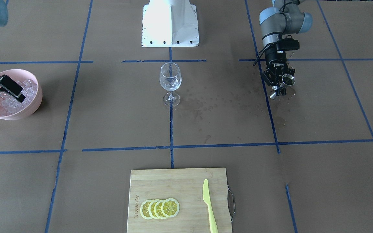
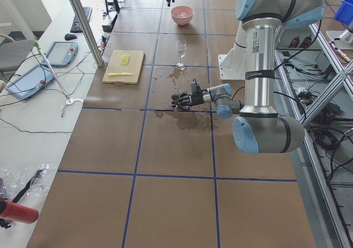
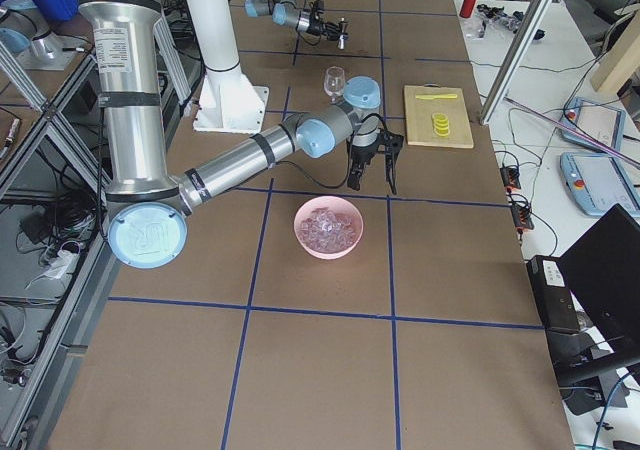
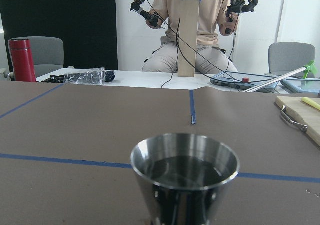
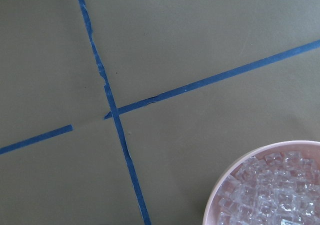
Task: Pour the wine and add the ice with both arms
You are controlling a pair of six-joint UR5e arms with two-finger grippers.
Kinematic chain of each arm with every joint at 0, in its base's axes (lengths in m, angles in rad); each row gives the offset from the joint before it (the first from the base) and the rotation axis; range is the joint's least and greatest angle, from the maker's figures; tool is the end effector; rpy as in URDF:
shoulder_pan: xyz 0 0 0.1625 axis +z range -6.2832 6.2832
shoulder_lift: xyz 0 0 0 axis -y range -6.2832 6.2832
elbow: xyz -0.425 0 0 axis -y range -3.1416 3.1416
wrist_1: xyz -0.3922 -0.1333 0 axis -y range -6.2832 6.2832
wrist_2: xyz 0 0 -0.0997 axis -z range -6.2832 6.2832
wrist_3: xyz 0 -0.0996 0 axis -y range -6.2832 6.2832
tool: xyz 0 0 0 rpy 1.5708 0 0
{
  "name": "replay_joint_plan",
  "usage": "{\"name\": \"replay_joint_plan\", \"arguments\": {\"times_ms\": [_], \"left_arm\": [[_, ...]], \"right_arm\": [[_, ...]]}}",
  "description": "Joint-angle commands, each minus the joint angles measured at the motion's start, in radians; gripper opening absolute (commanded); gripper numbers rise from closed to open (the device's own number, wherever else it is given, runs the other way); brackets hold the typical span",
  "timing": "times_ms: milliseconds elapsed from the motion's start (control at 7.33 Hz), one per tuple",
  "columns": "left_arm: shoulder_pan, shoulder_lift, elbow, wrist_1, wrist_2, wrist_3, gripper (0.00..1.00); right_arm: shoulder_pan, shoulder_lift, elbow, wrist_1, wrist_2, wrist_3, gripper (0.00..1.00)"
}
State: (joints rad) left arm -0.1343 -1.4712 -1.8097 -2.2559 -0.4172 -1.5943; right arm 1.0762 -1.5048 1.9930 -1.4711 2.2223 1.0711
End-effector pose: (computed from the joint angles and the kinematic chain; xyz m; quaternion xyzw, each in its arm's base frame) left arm 0.4094 -0.2817 0.4851 0.5175 0.3076 -0.2783 0.7484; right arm -0.1738 -0.4758 0.4132 -0.0214 -0.4107 0.1689 0.8957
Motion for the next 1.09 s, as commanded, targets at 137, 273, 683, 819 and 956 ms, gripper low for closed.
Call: {"name": "replay_joint_plan", "arguments": {"times_ms": [137,273,683,819,956], "left_arm": [[-0.048,-0.035,-0.074,-0.011,-0.005,0.166,0.00],[-0.062,-0.044,-0.074,-0.013,-0.006,0.224,0.00],[-0.083,-0.054,-0.096,-0.215,-0.011,0.472,0.00],[-0.109,-0.096,-0.097,-0.224,-0.041,0.575,0.00],[-0.126,-0.138,-0.099,-0.225,-0.078,0.627,0.00]], "right_arm": [[-0.028,-0.110,0.006,0.130,-0.058,0.006,1.00],[-0.035,-0.147,0.006,0.161,-0.079,0.003,1.00],[-0.076,-0.238,0.006,0.239,-0.104,-0.008,1.00],[-0.114,-0.255,0.006,0.241,-0.146,-0.008,1.00],[-0.133,-0.259,0.007,0.242,-0.154,-0.008,1.00]]}}
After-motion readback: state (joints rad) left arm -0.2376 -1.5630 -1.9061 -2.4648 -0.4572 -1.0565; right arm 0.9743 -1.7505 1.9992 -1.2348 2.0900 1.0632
